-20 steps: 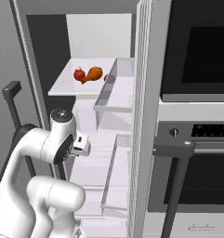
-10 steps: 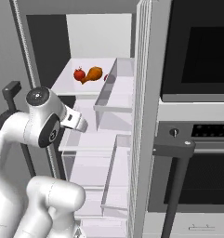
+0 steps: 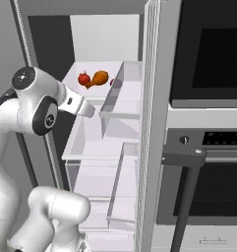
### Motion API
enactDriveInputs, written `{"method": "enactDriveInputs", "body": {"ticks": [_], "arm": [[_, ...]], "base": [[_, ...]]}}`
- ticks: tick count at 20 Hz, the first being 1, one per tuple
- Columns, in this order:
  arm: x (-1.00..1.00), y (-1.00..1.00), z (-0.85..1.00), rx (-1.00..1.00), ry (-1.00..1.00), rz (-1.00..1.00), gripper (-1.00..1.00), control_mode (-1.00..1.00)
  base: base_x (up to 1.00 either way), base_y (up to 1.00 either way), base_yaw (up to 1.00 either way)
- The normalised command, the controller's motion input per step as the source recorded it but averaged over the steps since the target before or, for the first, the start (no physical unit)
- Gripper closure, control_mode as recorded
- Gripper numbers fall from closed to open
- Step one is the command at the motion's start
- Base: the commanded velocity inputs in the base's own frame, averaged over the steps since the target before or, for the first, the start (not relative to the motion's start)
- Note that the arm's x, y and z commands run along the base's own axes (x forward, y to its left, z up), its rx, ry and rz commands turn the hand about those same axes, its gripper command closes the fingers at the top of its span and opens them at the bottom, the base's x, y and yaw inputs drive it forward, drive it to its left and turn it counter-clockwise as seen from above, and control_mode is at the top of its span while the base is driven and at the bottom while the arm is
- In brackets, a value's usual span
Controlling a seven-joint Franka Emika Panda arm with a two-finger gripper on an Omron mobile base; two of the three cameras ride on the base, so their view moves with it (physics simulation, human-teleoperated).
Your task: Place one tomato and one chicken drumstick in each tupperware on the nearby counter, to pack two identical lunches.
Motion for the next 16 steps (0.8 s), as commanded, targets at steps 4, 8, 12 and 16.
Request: {"method": "enactDriveInputs", "body": {"ticks": [4, 8, 12, 16], "arm": [[0.66, 0.0, 0.26, 0.03, -0.02, -0.03, -1.0, -1.0], [0.86, 0.0, 0.02, 0.15, 0.0, 0.11, -1.0, -1.0], [0.72, 0.0, 0.23, 0.14, 0.0, 0.08, -1.0, -1.0], [0.47, 0.0, 0.12, 0.07, 0.0, 0.02, -1.0, -1.0]], "base": [[0.0, 0.0, 0.0], [0.0, 0.0, 0.0], [0.0, 0.0, 0.0], [0.0, 0.0, 0.0]]}}
